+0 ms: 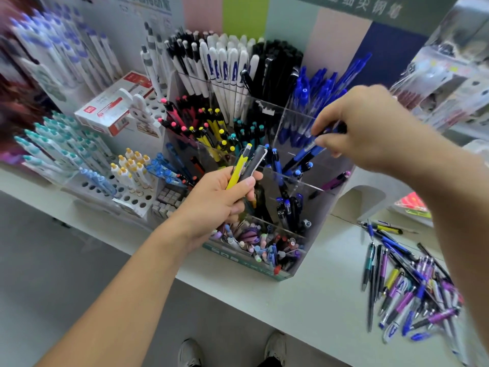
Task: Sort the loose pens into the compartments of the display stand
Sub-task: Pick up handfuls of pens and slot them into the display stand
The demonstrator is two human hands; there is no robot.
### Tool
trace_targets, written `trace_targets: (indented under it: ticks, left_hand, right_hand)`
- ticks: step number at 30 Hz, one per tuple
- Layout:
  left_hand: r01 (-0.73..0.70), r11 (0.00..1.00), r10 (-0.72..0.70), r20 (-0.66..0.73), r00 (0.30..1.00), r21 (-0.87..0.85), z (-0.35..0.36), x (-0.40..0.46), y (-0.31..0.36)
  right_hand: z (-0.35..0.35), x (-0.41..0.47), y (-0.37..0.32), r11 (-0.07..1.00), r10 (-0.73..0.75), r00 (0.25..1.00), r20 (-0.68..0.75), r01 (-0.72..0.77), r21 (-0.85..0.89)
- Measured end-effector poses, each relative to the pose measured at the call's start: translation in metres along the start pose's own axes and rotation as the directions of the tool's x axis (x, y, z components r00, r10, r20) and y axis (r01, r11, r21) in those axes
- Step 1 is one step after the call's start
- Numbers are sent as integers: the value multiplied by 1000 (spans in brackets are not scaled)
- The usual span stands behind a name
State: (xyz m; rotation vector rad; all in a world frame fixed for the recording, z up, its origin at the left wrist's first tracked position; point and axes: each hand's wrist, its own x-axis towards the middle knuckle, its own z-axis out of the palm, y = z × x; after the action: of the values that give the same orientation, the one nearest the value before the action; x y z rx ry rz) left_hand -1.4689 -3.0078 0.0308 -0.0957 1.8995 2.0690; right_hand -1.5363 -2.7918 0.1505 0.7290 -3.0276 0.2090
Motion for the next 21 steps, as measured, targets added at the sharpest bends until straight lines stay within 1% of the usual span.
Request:
trace_targets:
  ticks: [3,6,8,10,12,13,14,15,17,18,19,21]
  left_hand:
    - [3,997,-7,-43,999,-79,-4,1,-1]
    - [0,983,-14,-73,997,-181,-9,2,1]
    - [14,966,-31,-58,998,-260,-11,1,4]
    - [30,949,-37,-16,999,-315,-13,-1,6]
    - [24,944,-20,15,1000,-329,-17,-3,9]
    - [14,947,-7,22,1000,-322,-19,-4,9]
    - [0,951,8,25,1000,-309,-22,-4,10]
    - [-15,956,23,26,999,-293,-24,-5,10]
    - [-42,965,50,24,998,-259,-27,-6,11]
    - [-50,968,59,27,998,-246,-29,-6,11]
    - [-53,970,63,34,997,-237,-30,-6,11]
    - [-52,972,67,56,996,-229,-33,-7,13]
  right_hand:
    - [17,9,-4,999,2,1000,25,-3,48]
    - [35,16,-8,998,12,1000,-15,-11,60]
    - [48,18,-13,997,20,999,-28,-18,77]
    - [60,19,-18,995,29,999,14,-30,98]
    - [66,18,-21,998,44,995,86,-47,44]
    - [66,17,-21,999,43,995,93,-44,9]
    - [63,16,-22,999,33,997,69,-32,-8]
    - [58,15,-24,1000,12,1000,16,-12,10]
    - [47,14,-37,990,-30,990,-136,48,135]
    - [42,15,-47,975,-29,984,-175,66,213]
    - [38,17,-57,957,-20,984,-177,70,281]
    - [39,24,-69,929,-2,993,-118,46,366]
